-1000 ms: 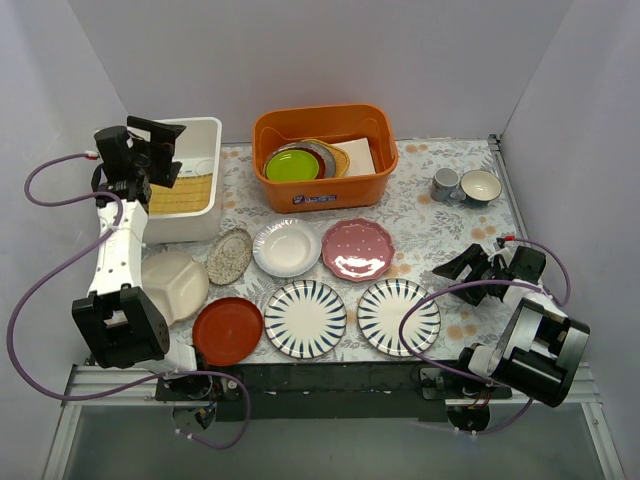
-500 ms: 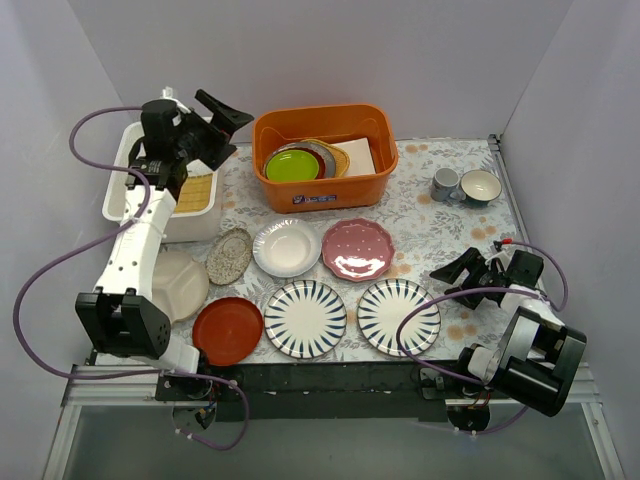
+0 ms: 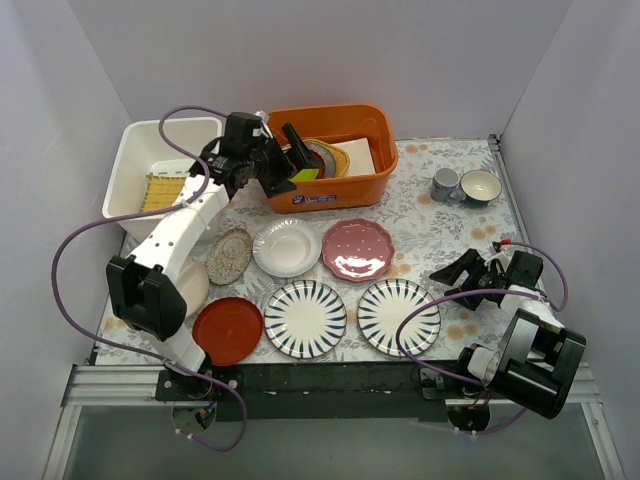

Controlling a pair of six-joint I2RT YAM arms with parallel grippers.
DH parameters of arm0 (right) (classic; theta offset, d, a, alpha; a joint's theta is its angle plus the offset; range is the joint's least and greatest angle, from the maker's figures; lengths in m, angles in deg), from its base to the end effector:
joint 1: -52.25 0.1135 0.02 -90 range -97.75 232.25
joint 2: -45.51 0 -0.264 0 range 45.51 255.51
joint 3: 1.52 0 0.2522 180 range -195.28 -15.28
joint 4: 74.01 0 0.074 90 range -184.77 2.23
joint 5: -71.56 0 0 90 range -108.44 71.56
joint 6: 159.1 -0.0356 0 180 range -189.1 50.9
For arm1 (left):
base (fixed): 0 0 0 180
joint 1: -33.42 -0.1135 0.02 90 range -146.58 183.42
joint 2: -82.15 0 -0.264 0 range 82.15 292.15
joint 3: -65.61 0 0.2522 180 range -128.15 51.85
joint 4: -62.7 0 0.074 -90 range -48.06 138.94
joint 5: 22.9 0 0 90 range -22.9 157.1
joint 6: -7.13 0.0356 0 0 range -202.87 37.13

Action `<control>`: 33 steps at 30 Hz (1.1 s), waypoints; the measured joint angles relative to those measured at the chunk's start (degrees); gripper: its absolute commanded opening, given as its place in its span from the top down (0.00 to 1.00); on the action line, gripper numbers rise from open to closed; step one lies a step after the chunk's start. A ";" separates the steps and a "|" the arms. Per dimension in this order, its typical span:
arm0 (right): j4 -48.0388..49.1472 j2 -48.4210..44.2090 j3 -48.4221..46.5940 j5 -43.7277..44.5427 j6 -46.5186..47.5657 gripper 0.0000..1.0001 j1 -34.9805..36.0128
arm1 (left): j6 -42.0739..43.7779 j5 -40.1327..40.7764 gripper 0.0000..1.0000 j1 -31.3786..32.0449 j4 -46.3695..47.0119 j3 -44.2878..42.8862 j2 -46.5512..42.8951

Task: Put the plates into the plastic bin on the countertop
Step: Pick up the plate from the corner of the board.

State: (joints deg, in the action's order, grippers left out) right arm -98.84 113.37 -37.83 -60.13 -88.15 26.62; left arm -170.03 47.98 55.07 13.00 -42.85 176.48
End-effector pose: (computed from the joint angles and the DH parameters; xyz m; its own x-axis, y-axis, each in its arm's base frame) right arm 0.1826 -0.0613 0.1423 -0.7126 0.6122 -0.3426 0.2365 0.6694 0.7042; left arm 0.3415 -0.1481 0.3757 -0.6223 -0.7683 0.1500 -0.5105 0.2530 -0.8218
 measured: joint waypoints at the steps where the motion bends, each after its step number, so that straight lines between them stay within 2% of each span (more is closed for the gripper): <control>1: -0.02 0.00 0.00 0.00 0.00 0.15 0.00 | 0.07 0.07 0.04 0.83 -0.61 0.00 0.55; 16: -1.05 0.00 0.00 -0.02 0.85 0.18 0.00 | 1.38 4.81 0.09 14.78 -11.10 -7.43 7.21; 33: -2.75 0.57 0.20 0.48 0.07 0.25 0.61 | 0.79 2.95 0.11 22.53 -11.45 0.94 10.62</control>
State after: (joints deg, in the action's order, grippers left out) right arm -101.59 113.94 -37.63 -59.65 -88.09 27.23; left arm -169.24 50.93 77.60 1.54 -41.91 187.10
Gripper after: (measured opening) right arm 0.762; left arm 0.893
